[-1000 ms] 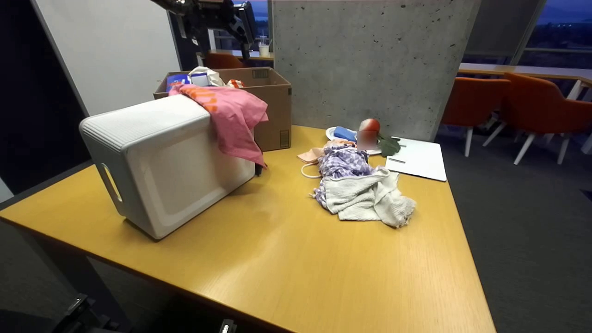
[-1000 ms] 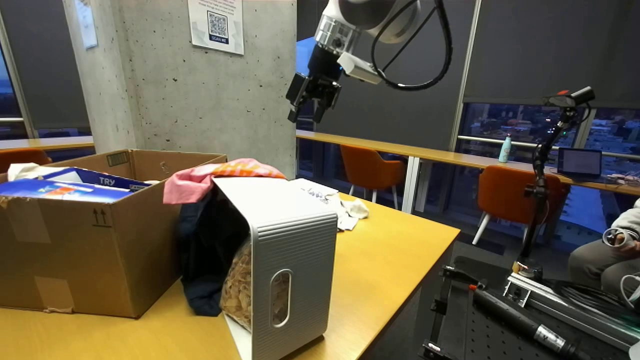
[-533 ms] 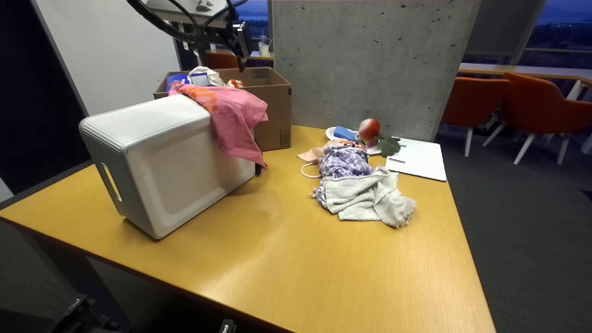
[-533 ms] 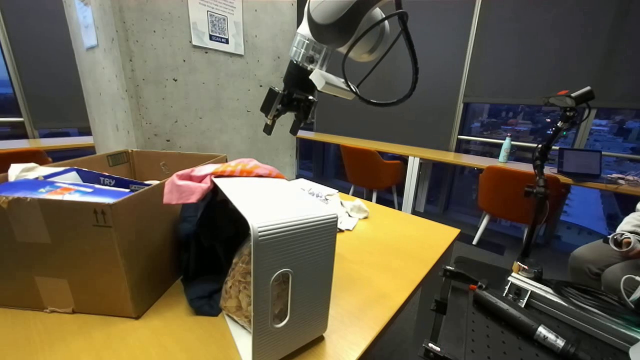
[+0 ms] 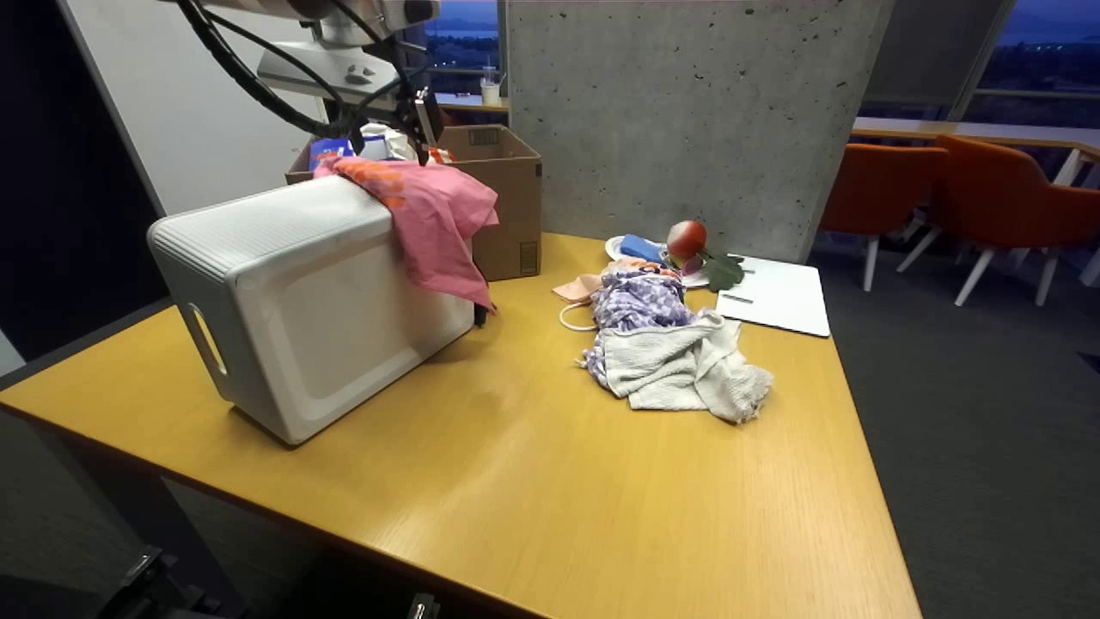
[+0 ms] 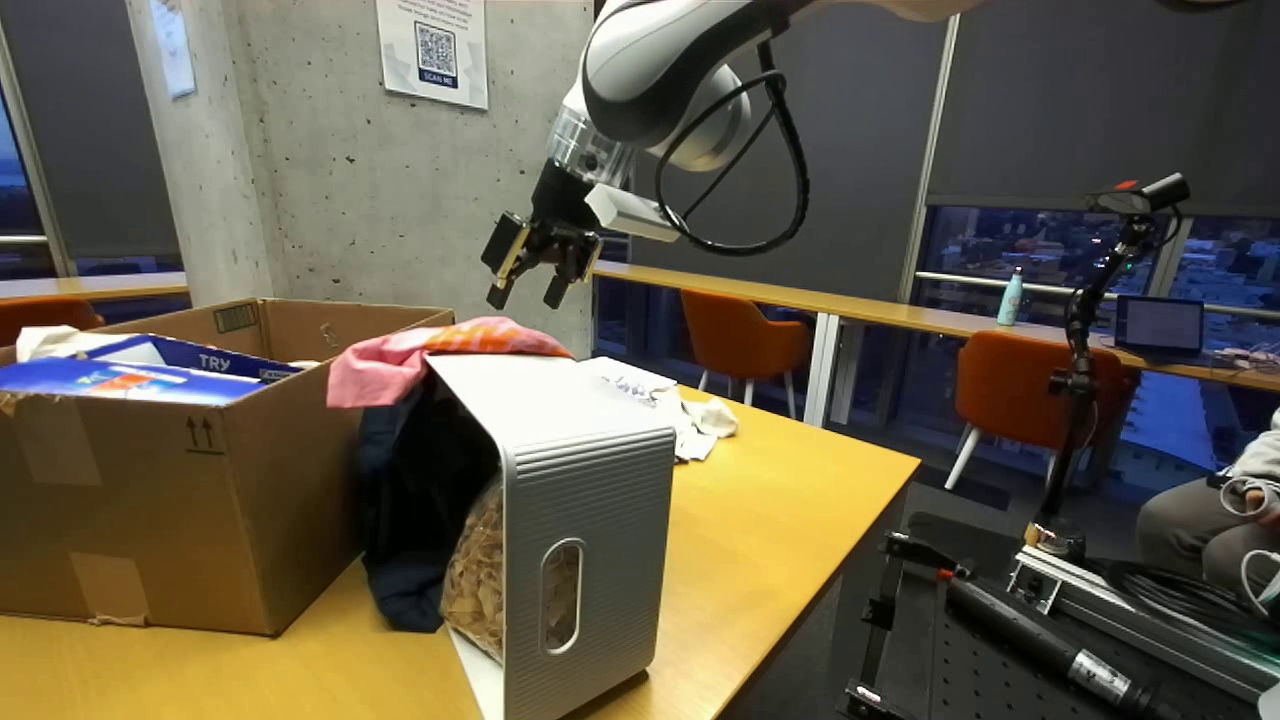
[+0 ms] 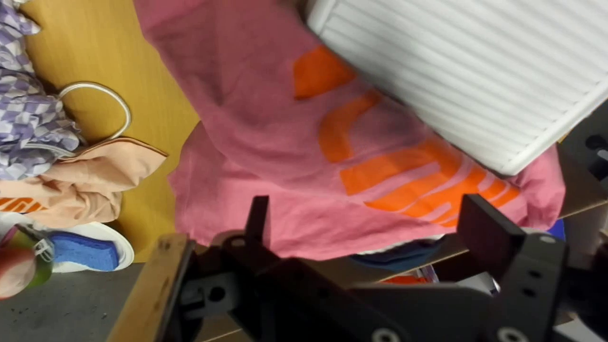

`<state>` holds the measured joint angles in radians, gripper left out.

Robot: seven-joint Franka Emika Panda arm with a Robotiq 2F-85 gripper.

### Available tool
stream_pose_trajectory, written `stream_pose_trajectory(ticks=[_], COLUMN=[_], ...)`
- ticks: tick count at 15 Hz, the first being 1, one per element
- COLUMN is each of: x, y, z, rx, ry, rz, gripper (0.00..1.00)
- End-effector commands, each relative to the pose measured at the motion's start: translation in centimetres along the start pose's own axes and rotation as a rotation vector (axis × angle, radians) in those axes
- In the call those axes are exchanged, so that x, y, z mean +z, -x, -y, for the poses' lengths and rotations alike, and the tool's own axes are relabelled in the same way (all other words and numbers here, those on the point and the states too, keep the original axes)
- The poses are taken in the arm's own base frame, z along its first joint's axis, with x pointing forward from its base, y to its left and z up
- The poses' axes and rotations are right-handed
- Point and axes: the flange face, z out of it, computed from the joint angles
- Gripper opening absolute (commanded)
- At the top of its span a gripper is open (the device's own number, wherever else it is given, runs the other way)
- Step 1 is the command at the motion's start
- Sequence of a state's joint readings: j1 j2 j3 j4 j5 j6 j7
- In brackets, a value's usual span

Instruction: Pick up the pink shirt and put it on the table, pick up the black shirt and put it on the white basket

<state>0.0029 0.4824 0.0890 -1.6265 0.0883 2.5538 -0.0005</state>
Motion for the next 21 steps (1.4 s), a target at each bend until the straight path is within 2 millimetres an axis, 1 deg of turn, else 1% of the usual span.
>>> stream_pose_trajectory(ticks=[1, 3, 4, 5, 7, 11, 13, 14, 15, 17, 20, 21], x=[2.5, 3.5, 3.7, 3.8, 3.3, 3.0, 2.5, 1.8, 1.4, 0.3, -3.2, -4.3], y=[0.1, 0.5, 0.5, 0.6, 0.4, 0.2, 0.1, 0.0, -0.1, -0.3, -0.7, -0.7], z=[0.3, 0.3, 0.3, 0.3, 0.5, 0.8, 1.0, 0.9, 0.7, 0.1, -1.8, -2.9], rx=[0.002, 0.003, 0.005, 0.004, 0.003, 0.002, 0.001, 0.003, 0.002, 0.007, 0.022, 0.026], ry=[-0.025, -0.026, -0.03, -0.029, -0.032, -0.035, -0.033, -0.029, -0.024, -0.002, 0.053, 0.103], rz=[-0.004, 0.003, 0.003, 0.0, -0.015, -0.028, -0.036, -0.039, -0.043, -0.045, -0.077, -0.094], gripper=[1.0, 1.0, 0.75, 0.74, 0.58, 0.27, 0.14, 0.05, 0.01, 0.0, 0.02, 0.02])
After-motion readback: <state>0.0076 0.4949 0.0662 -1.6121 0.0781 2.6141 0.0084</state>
